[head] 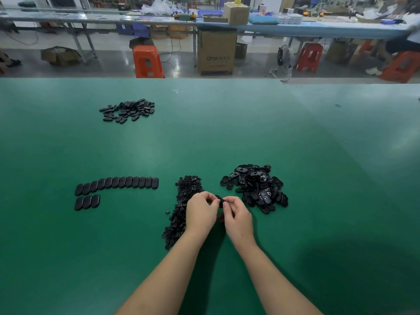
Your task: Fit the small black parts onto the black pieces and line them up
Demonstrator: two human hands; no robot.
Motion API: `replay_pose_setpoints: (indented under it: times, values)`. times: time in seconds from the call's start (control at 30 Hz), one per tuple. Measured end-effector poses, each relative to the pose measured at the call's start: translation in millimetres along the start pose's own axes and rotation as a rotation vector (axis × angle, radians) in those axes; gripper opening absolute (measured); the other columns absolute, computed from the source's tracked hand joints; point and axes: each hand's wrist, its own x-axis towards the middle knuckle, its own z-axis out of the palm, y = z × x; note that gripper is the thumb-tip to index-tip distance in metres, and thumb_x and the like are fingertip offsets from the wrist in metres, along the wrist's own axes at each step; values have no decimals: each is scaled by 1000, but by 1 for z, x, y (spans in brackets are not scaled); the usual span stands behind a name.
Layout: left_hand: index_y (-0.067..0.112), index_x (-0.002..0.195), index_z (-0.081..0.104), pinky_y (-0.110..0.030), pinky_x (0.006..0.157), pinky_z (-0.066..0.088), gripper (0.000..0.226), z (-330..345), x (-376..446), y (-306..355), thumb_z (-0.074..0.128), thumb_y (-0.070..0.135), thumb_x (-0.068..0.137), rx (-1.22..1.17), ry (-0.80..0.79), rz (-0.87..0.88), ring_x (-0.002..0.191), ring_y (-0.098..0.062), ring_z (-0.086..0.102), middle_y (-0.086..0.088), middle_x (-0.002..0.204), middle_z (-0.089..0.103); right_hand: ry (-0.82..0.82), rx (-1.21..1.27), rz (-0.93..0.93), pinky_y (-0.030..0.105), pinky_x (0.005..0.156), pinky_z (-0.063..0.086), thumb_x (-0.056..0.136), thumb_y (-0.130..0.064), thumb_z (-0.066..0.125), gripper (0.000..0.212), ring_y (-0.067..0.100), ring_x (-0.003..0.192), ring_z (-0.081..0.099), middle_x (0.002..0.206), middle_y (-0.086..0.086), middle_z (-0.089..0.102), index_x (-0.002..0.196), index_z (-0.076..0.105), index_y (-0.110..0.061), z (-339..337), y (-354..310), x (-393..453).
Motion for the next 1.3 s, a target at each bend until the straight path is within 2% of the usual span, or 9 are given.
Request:
replay_pose_setpoints:
  times: [0.17, 0.3, 0.37, 0.5, 0.7, 0.83, 1.0, 1.2, 1.3]
  values:
    - [20, 90, 69, -30, 75, 49, 7, -1, -1, -3, 66, 26, 93, 155, 24, 124, 83, -11, 58, 5, 98, 61, 4, -6, -6, 11, 59, 47, 102, -12, 55, 23, 0, 64, 67, 79, -12, 72, 92, 62, -32, 0, 0, 0]
    - [22, 99, 64, -27, 77, 48, 14, -2, 0, -4, 73, 23, 88, 73, 14, 90, 85, -11, 59, 7, 98, 63, -1, -7, -1, 14, 62, 50, 103, -12, 54, 25, 1, 67, 66, 84, -17, 73, 92, 62, -33, 1, 2, 1]
    - [25, 104, 65, -20, 74, 47, 19, -3, 1, -4, 74, 21, 88, 21, -24, 63, 84, -5, 61, 11, 94, 64, 9, -7, 4, 24, 68, 55, 102, -12, 54, 24, 4, 73, 66, 84, -13, 73, 93, 63, -32, 1, 3, 1]
    - [22, 83, 74, -20, 62, 47, 7, -4, 5, -6, 80, 23, 82, -64, -76, 53, 67, -9, 64, 9, 76, 71, 0, 15, 19, 47, 77, 58, 101, -15, 56, 14, 17, 80, 66, 90, -4, 72, 99, 62, -28, 2, 5, 2]
    - [19, 84, 76, -29, 54, 55, 5, -4, 4, -13, 78, 15, 85, -246, -140, -35, 47, -16, 63, 1, 75, 74, -3, 26, 18, 42, 67, 57, 101, -13, 55, 20, 7, 62, 61, 84, -4, 70, 101, 61, -32, 3, 7, 3]
    - [18, 86, 75, -23, 51, 50, 9, 0, 4, -13, 72, 9, 87, -286, -151, -54, 49, -13, 62, -3, 78, 73, 10, 14, 29, 49, 71, 58, 101, -13, 55, 20, 16, 70, 62, 86, -4, 71, 99, 62, -31, 3, 8, 4]
    - [15, 88, 73, -37, 62, 59, 6, 0, 4, -15, 70, 10, 89, -284, -195, -57, 55, -20, 68, -3, 75, 74, -5, -22, 23, 50, 70, 57, 101, -13, 54, 23, 14, 65, 62, 82, -3, 70, 96, 61, -35, 2, 8, 4]
    - [19, 83, 75, -22, 48, 49, 7, -3, 4, -14, 73, 15, 88, -245, -193, -66, 49, -13, 65, 4, 68, 73, -14, -30, 23, 50, 69, 57, 101, -14, 54, 24, 14, 66, 62, 81, -5, 70, 95, 61, -36, 2, 7, 4]
    - [21, 80, 74, -23, 49, 48, 6, -2, 3, -12, 74, 19, 86, -221, -165, -70, 47, -11, 63, 6, 69, 72, 0, -21, 40, 50, 71, 57, 101, -16, 56, 22, 16, 69, 63, 85, -5, 71, 95, 60, -37, 3, 7, 4]
